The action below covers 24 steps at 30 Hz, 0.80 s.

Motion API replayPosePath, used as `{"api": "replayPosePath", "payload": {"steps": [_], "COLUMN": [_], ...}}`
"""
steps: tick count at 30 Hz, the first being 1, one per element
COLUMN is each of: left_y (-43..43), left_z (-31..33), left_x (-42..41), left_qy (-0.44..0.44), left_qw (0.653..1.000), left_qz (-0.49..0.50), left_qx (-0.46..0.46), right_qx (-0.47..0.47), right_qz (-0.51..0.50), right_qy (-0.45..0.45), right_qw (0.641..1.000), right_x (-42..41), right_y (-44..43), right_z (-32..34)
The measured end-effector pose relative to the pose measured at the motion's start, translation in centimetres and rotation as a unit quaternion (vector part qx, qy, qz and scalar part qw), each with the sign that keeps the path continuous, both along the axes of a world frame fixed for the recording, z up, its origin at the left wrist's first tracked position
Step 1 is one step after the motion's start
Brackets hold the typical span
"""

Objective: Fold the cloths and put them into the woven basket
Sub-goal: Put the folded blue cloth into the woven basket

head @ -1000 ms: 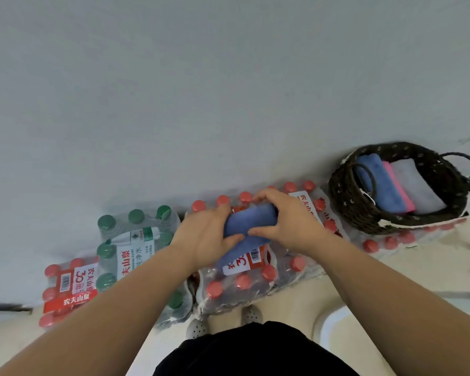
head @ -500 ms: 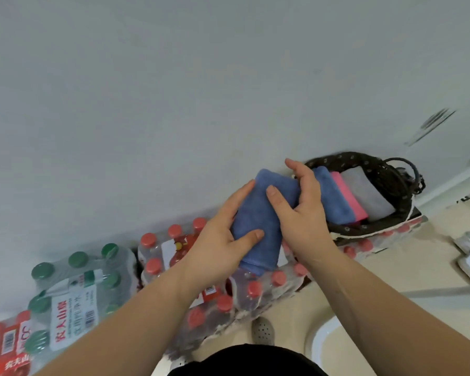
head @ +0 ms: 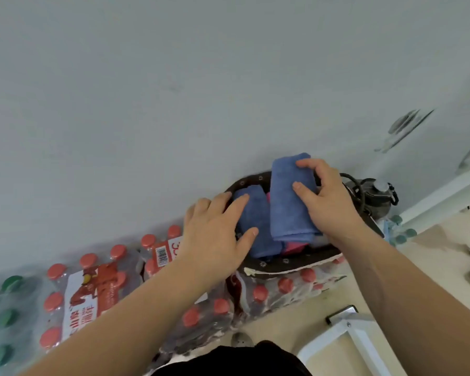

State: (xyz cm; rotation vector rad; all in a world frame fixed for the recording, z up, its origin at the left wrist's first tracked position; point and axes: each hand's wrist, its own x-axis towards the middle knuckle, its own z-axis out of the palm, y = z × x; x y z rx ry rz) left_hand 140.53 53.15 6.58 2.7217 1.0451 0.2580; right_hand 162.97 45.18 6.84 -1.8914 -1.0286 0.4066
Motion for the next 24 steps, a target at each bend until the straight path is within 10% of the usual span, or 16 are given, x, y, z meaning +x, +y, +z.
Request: {"api": "replayPosePath", "payload": {"steps": [3,15,20,24], "left_y": [-1.0,-0.2,-0.5,-0.8], "left_z": [0.4,-3.2,-4.7,-5.0], "left_x": [2.0,9.1,9.6,9.6], "left_qy": [0.146,0.257,0.277,0.276], "left_qw": [0.987,0.963,0.957,0.958], "left_qz": [0.005,-0.082,-0.074,-0.069], "left_qx": [0.064,-0.017,-0.035,-0.028], "right_qx": [-0.084,-0.174,-0.214,-0.271], "right_qz": [0.056,0.156,0.252,0.341], "right_qy": [-0.037,-0.132,-0.410,-0.428], "right_qw": [0.994,0.963,0.850,0.792], "right_x": [3.1,2.7,3.3,4.2], "right_y": [-0.6,1.5,-0.1,-0.1], "right_z": [-1.4,-5.6,-5.6,-5.8]}}
